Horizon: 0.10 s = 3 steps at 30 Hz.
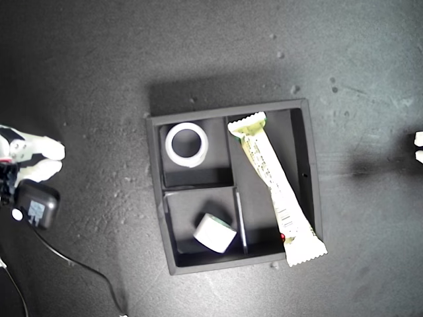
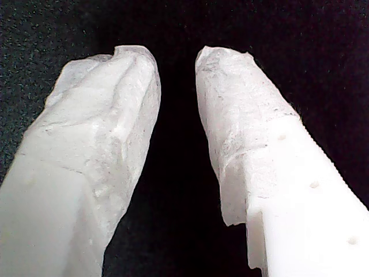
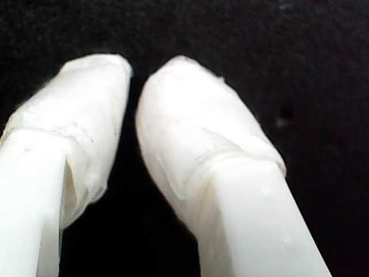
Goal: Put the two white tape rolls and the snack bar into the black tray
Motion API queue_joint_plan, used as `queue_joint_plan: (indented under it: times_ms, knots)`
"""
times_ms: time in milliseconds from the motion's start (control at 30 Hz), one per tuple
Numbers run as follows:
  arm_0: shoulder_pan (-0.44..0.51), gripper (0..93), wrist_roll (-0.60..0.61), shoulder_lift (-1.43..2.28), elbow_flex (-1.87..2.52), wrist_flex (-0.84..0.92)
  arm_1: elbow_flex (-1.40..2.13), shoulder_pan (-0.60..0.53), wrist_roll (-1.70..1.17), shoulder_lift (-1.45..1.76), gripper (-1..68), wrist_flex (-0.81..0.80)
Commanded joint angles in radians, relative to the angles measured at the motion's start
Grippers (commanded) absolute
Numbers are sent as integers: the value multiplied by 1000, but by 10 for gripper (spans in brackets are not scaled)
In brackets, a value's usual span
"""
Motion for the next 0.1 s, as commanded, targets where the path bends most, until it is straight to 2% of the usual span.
queue_joint_plan:
  times_ms: [0, 67]
  knots:
    - [15, 17, 12, 46, 75, 9, 12, -8, 0, 5, 43, 2]
    - [15, 17, 12, 46, 75, 9, 12, -8, 0, 5, 43, 2]
